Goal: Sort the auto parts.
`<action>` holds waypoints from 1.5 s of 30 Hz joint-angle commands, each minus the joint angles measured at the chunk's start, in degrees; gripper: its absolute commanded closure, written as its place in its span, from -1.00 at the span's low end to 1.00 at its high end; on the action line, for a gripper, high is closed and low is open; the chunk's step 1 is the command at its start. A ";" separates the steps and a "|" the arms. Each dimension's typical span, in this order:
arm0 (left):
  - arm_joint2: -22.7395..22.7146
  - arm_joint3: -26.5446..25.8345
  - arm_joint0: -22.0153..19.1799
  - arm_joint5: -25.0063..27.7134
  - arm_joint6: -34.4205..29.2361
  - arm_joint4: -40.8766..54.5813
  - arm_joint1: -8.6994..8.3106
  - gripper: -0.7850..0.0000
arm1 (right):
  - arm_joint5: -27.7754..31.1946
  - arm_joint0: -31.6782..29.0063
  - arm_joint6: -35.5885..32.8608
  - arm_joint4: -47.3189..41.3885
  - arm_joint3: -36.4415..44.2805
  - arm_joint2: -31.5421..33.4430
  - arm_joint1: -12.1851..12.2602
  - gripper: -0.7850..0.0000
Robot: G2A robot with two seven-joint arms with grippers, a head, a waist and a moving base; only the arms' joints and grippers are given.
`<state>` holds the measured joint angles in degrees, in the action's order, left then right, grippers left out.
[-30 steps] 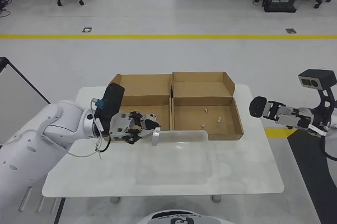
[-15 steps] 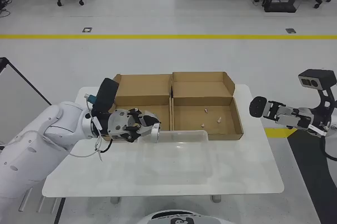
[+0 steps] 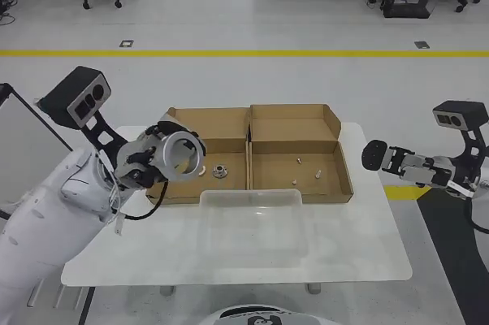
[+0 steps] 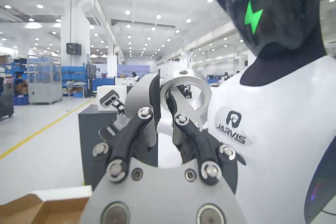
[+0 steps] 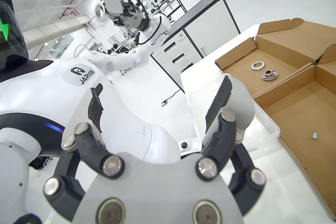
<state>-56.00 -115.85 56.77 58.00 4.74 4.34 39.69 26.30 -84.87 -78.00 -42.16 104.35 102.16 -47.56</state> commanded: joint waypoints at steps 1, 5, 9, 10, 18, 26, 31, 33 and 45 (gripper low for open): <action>-0.46 -0.35 -0.03 0.00 -0.62 1.91 0.41 1.00 | 0.00 0.00 0.00 0.01 0.00 0.00 0.00 -1.00; -1.41 -1.88 0.67 0.00 -1.70 7.70 1.49 1.00 | 0.00 0.00 0.00 0.01 0.00 0.00 0.00 -1.00; -3.30 -2.91 1.62 0.00 -4.03 15.58 2.93 1.00 | 0.00 0.00 0.00 0.01 0.00 0.00 0.00 -1.00; -4.01 -2.99 1.91 0.00 -4.81 17.63 3.38 1.00 | 0.00 0.00 0.00 0.01 0.00 0.00 0.00 -1.00; -10.27 -4.26 5.24 0.00 -20.04 41.55 8.50 1.00 | 0.00 0.00 0.00 0.01 0.00 0.00 0.00 -1.00; -19.28 4.65 9.06 0.00 -46.89 52.07 13.84 1.00 | 0.00 0.00 0.00 0.01 0.00 0.00 0.00 -1.00; -22.90 7.89 9.70 0.00 -50.17 40.35 16.22 1.00 | 0.00 0.00 0.00 0.01 0.00 0.00 0.00 -1.00; -23.30 8.27 10.06 0.00 -49.02 35.88 17.08 1.00 | 0.00 0.00 0.00 0.01 0.00 0.00 0.00 -1.00; -22.95 7.34 10.83 0.00 -39.50 20.52 20.22 1.00 | 0.00 0.00 0.00 0.01 0.00 0.00 0.00 -1.00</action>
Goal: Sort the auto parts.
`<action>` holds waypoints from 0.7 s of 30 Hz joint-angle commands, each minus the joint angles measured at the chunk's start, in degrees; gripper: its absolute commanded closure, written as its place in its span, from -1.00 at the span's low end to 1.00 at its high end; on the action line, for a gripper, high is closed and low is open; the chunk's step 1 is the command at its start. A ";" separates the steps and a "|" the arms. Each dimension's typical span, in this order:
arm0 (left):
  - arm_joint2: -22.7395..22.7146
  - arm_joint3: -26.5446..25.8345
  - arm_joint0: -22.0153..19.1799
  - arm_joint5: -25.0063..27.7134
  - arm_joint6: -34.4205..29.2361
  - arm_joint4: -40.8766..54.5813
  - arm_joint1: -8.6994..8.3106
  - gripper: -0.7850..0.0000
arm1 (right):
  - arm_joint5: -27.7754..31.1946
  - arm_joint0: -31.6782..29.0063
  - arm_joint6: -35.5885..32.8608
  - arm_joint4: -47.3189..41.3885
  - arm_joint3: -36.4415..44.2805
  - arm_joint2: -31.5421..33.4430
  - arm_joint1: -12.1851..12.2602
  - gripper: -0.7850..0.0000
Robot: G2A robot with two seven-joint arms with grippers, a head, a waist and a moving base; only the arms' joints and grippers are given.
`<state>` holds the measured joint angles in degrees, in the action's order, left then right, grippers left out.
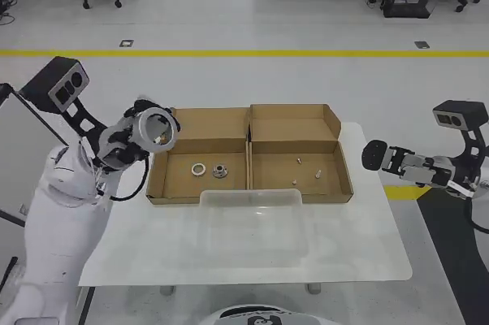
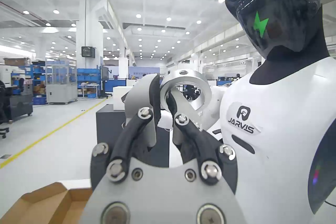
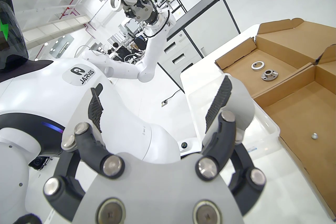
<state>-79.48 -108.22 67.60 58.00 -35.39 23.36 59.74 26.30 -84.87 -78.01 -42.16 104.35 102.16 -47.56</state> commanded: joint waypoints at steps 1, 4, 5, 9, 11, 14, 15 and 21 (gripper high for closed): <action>1.07 -0.50 0.00 0.00 1.29 3.69 0.34 1.00 | 0.00 0.00 0.00 0.01 0.00 0.00 0.00 -1.00; 2.09 -0.32 -0.34 0.00 0.82 9.62 0.69 1.00 | 0.00 0.00 0.00 0.01 0.00 0.00 0.00 -1.00; 2.45 -0.24 -0.42 0.00 0.56 12.09 0.82 1.00 | 0.00 0.00 0.00 0.01 0.00 0.00 0.00 -1.00; 2.32 1.13 -1.10 0.00 -3.03 17.05 1.13 1.00 | 0.00 0.00 0.00 0.01 0.00 0.00 0.00 -1.00; 2.15 1.84 -1.25 0.00 -4.52 18.16 1.33 1.00 | 0.00 0.00 0.00 0.01 0.00 0.00 0.00 -1.00; 1.31 3.02 -1.48 0.00 -6.66 16.22 1.57 1.00 | 0.00 0.00 0.00 0.01 0.00 0.00 0.00 -1.00; 1.04 3.26 -1.52 0.00 -7.08 15.16 1.66 1.00 | 0.00 0.00 0.00 0.01 0.00 0.00 0.00 -1.00; -1.26 4.19 -1.33 0.00 -7.14 3.57 2.14 1.00 | 0.00 0.00 0.00 0.01 0.00 0.00 0.00 -1.00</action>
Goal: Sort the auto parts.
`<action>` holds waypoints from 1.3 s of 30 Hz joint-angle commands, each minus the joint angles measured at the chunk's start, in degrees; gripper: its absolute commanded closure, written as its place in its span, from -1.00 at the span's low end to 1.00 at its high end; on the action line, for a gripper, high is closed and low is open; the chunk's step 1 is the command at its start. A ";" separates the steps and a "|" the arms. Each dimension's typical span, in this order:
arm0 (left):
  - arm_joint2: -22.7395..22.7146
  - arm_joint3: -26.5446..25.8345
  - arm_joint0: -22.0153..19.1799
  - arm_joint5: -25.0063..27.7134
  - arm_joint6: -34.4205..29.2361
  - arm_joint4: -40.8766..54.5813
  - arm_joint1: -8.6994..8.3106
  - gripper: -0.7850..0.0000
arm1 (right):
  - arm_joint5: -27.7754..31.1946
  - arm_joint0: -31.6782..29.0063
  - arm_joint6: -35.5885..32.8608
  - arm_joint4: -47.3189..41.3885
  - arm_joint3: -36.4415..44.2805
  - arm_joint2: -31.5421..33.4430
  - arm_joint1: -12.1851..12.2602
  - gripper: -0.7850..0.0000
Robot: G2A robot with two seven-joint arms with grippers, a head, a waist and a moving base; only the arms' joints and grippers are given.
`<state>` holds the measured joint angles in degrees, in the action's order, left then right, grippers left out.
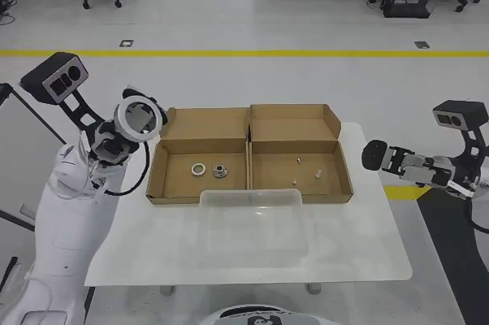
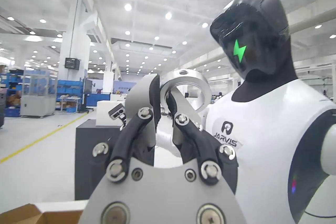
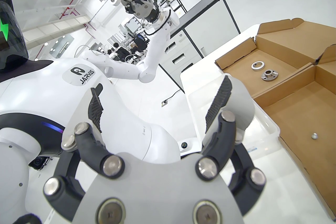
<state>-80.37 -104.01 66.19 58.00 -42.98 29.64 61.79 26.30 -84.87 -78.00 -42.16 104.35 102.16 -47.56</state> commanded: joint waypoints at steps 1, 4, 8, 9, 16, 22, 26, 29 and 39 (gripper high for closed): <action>-0.37 -0.25 0.24 0.00 1.10 -4.08 0.21 1.00 | 0.00 0.00 0.00 0.01 0.00 0.00 0.00 -1.00; -0.30 -0.84 0.46 0.00 2.79 -6.96 0.53 1.00 | 0.00 0.00 0.00 0.01 0.00 0.00 0.00 -1.00; 0.38 -1.75 0.58 0.00 4.52 -7.39 0.84 1.00 | 0.00 0.00 0.00 0.01 0.00 0.00 0.00 -1.00; 0.87 -2.01 0.65 0.00 4.95 -6.16 0.92 1.00 | 0.00 0.00 0.00 0.01 0.00 0.00 0.00 -1.00; 3.57 -3.01 0.30 0.00 2.68 10.94 1.18 1.00 | 0.00 0.00 0.00 0.01 0.00 0.00 0.00 -1.00; 3.16 -2.60 -0.07 0.00 -3.30 17.19 1.24 1.00 | 0.00 0.00 0.00 0.01 0.00 0.00 0.00 -1.00; 3.16 -2.60 -0.07 0.00 -3.30 17.19 1.24 1.00 | 0.00 0.00 0.00 0.01 0.00 0.00 0.00 -1.00; 3.16 -2.60 -0.07 0.00 -3.30 17.19 1.24 1.00 | 0.00 0.00 0.00 0.01 0.00 0.00 0.00 -1.00; -0.17 -0.49 0.14 -3.56 1.10 10.78 1.28 1.00 | 0.00 0.00 0.00 0.01 0.00 0.00 0.00 -1.00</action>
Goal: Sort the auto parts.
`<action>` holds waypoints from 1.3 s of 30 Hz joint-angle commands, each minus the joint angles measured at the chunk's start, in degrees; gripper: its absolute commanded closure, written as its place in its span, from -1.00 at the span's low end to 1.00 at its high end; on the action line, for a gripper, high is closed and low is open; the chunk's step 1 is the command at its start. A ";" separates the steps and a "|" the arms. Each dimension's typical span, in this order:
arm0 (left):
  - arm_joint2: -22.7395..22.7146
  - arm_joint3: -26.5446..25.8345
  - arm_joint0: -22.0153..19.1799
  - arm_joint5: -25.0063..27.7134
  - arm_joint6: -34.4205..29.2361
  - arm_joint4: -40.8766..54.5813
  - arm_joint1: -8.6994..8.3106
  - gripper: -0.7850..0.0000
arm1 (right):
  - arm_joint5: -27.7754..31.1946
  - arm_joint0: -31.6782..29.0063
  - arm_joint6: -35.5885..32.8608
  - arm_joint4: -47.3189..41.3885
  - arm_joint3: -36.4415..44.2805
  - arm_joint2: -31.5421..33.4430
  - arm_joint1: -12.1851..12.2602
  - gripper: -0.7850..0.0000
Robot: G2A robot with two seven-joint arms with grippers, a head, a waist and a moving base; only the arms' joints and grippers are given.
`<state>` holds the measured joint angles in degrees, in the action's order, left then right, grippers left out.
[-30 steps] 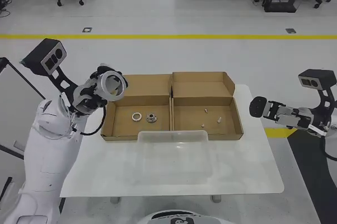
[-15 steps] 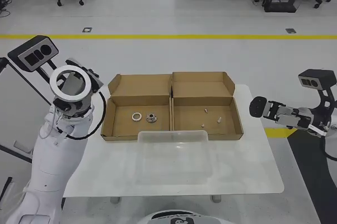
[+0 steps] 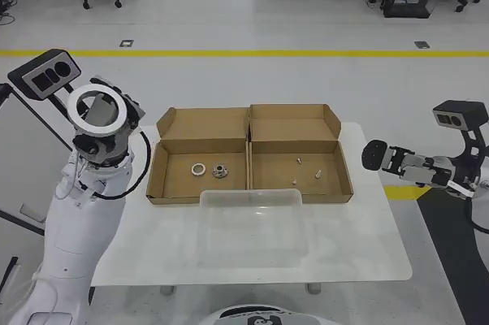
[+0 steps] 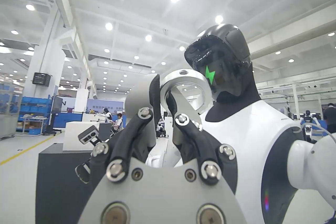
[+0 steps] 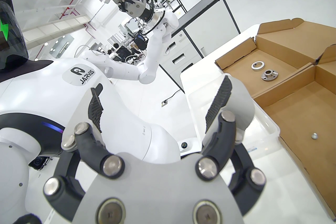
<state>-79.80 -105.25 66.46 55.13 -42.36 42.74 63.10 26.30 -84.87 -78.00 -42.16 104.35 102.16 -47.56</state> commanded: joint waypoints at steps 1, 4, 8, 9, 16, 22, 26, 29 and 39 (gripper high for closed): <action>-1.21 1.13 -0.22 -1.37 0.97 -4.02 -0.03 1.00 | 0.00 0.00 0.00 0.01 0.00 0.00 0.00 -1.00; -2.62 3.25 -0.17 -3.55 -0.68 -11.52 -0.28 1.00 | 0.00 0.00 0.00 0.01 0.00 0.00 0.00 -1.00; -2.49 5.42 1.28 -5.79 -0.42 -12.93 -0.34 1.00 | 0.00 0.00 0.00 0.01 0.00 0.00 0.00 -1.00; -2.62 5.85 1.46 -6.18 -0.20 -13.34 -0.36 1.00 | 0.00 0.00 0.00 0.01 0.00 0.00 0.00 -1.00; -3.51 10.16 -1.02 -9.69 3.50 -20.10 -0.24 1.00 | 0.00 0.00 0.00 0.01 0.00 0.00 0.00 -1.00; -3.84 16.91 -6.43 -11.92 6.49 -36.87 -0.22 1.00 | 0.00 0.00 0.00 0.01 0.00 0.00 0.00 -1.00; -3.08 20.45 -8.46 -12.47 8.22 -48.59 -0.23 1.00 | 0.00 0.00 0.00 0.01 0.00 0.00 0.00 -1.00; -2.51 22.01 -8.92 -12.39 8.83 -56.14 -0.35 1.00 | 0.00 0.00 0.00 0.01 0.00 0.00 0.00 -1.00; -0.48 26.46 -9.77 -11.89 9.14 -76.63 -1.01 1.00 | 0.00 0.00 0.00 0.01 0.00 0.00 0.00 -1.00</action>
<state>-80.44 -79.11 56.75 43.31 -33.32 -33.36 62.11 26.30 -84.87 -78.00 -42.16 104.35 102.16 -47.56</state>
